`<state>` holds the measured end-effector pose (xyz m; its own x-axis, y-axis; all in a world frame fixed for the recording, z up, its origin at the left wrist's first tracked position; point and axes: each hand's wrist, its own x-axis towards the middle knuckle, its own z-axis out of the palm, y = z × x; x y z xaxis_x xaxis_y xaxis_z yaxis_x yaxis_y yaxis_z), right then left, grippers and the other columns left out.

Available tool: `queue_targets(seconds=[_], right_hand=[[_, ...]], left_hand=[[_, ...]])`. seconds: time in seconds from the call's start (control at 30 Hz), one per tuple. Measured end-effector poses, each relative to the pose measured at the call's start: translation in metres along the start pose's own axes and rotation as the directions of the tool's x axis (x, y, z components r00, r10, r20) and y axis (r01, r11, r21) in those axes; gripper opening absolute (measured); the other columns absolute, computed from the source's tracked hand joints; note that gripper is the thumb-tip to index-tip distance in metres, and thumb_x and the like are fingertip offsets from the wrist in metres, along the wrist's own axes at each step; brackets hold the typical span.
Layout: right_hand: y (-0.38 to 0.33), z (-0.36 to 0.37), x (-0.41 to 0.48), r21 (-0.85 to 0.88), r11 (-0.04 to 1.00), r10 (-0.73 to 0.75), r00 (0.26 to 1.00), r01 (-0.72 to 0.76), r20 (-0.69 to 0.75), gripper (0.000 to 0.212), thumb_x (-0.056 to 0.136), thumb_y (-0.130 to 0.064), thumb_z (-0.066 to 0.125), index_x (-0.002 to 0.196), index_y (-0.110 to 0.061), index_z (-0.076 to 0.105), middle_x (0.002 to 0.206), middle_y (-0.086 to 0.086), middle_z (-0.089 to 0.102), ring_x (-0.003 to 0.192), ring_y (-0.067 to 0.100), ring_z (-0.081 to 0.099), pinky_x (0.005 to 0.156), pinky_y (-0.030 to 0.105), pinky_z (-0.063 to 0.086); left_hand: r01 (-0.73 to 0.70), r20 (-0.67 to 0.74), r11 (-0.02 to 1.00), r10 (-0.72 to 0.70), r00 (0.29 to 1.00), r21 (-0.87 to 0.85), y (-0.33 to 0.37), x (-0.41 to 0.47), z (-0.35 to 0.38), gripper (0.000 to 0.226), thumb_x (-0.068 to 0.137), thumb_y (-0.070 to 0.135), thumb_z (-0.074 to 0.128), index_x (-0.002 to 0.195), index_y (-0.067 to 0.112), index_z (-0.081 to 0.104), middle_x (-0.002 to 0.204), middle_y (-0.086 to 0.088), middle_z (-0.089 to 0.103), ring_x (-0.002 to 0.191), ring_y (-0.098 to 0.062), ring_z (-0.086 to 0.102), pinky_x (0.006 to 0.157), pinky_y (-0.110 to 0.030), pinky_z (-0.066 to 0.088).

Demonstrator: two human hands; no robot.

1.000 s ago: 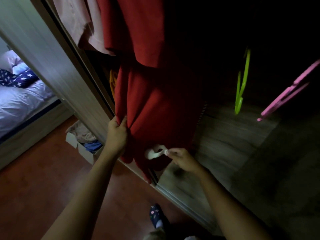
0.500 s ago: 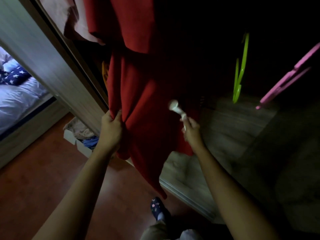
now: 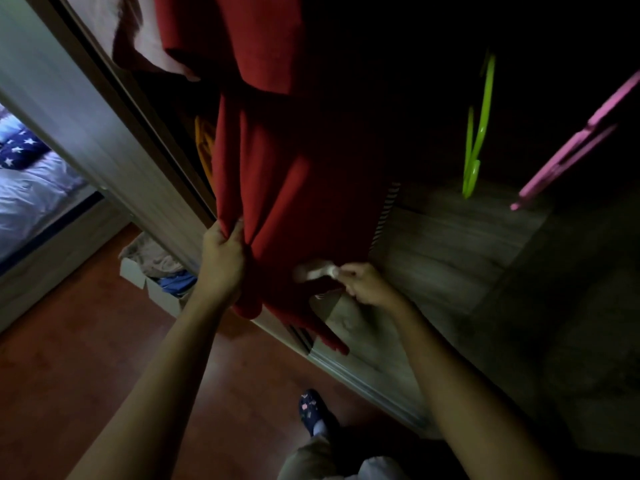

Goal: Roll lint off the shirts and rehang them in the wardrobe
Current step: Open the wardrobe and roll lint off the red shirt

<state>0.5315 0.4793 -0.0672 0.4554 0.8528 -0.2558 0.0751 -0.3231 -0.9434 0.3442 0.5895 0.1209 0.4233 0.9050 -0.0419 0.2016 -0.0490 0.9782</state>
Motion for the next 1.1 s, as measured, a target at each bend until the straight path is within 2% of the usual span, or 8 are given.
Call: queue_targets(seconds=[0.2,0.37,0.57,0.7,0.77,0.87,0.97,1.1], right_hand=[[-0.072,-0.049,0.003,0.178,0.94,-0.228,0.923,0.292,-0.309,0.027,0.099,-0.039,0.056,0.106,-0.019,0.071,0.056,-0.003,0.043,0.043,0.001,0.037,0.042,0.017,0.029],[-0.066,-0.05,0.017,0.199,0.907,-0.248,0.851,0.372,-0.463,0.023,0.102,-0.036,0.051,0.104,-0.022,0.068,0.059,-0.002,0.039,0.047,0.003,0.035,0.045,0.019,0.03],[0.032,0.002,0.039,-0.02,0.993,-0.118,0.957,0.117,-0.264,0.023,0.101,-0.024,0.055,0.104,-0.006,0.069,0.079,-0.011,0.059,0.068,-0.007,0.056,0.07,0.02,0.041],[0.078,0.021,0.036,-0.275,0.953,0.11,0.991,-0.128,-0.08,0.035,0.099,-0.032,0.057,0.119,-0.005,0.068,0.095,0.004,0.067,0.094,0.019,0.064,0.078,0.027,0.045],[0.079,0.019,0.031,-0.337,0.919,0.172,0.977,-0.204,-0.122,0.039,0.1,-0.036,0.054,0.129,-0.011,0.063,0.12,0.01,0.067,0.116,0.029,0.06,0.091,0.032,0.044],[0.057,0.004,0.031,-0.373,0.901,0.15,0.966,-0.221,-0.21,0.044,0.101,-0.041,0.049,0.132,-0.012,0.06,0.129,0.013,0.063,0.12,0.033,0.058,0.092,0.033,0.044],[0.015,-0.021,0.029,-0.277,0.952,0.054,0.96,-0.133,-0.274,0.039,0.102,-0.039,0.05,0.128,-0.013,0.063,0.119,0.012,0.067,0.111,0.03,0.062,0.08,0.027,0.041],[-0.059,-0.046,0.014,-0.118,0.97,-0.241,0.889,0.212,-0.389,0.03,0.102,-0.028,0.053,0.122,-0.011,0.068,0.111,0.004,0.071,0.105,0.013,0.064,0.074,0.006,0.042]], left_hand=[[0.004,-0.004,1.0,-0.004,1.0,-0.015,-0.001,0.001,0.002,0.033,0.105,0.03,0.048,0.123,0.008,0.065,0.106,-0.014,0.074,0.088,-0.019,0.074,0.074,-0.034,0.061],[-0.029,0.056,0.999,0.026,0.998,0.036,0.002,-0.002,-0.002,0.036,0.107,0.03,0.043,0.126,0.006,0.062,0.106,-0.01,0.072,0.084,-0.015,0.073,0.069,-0.024,0.06],[-0.035,0.051,0.999,0.033,0.998,0.032,0.002,-0.003,0.0,0.03,0.107,0.03,0.043,0.117,0.014,0.066,0.104,-0.005,0.074,0.085,-0.011,0.075,0.069,-0.02,0.06],[-0.023,0.041,0.999,0.022,0.999,0.023,0.001,-0.004,0.001,0.022,0.107,0.03,0.044,0.107,0.026,0.066,0.107,-0.003,0.073,0.096,-0.015,0.073,0.085,-0.033,0.061],[-0.015,0.032,1.0,0.015,0.999,0.022,0.001,-0.002,0.001,0.025,0.107,0.031,0.045,0.113,0.021,0.067,0.111,-0.007,0.073,0.102,-0.021,0.072,0.091,-0.039,0.059],[-0.007,0.02,1.0,0.007,1.0,0.019,0.001,0.0,0.0,0.029,0.106,0.032,0.045,0.122,0.017,0.065,0.114,-0.007,0.072,0.104,-0.021,0.071,0.092,-0.039,0.058],[-0.005,0.044,1.0,0.004,0.999,0.026,-0.002,0.001,0.002,0.035,0.106,0.034,0.044,0.128,0.014,0.062,0.116,-0.009,0.072,0.103,-0.027,0.07,0.084,-0.036,0.058],[-0.013,0.012,1.0,0.013,1.0,0.004,-0.004,0.001,0.005,0.034,0.106,0.034,0.047,0.128,0.015,0.064,0.116,-0.01,0.073,0.109,-0.026,0.07,0.097,-0.046,0.056]])
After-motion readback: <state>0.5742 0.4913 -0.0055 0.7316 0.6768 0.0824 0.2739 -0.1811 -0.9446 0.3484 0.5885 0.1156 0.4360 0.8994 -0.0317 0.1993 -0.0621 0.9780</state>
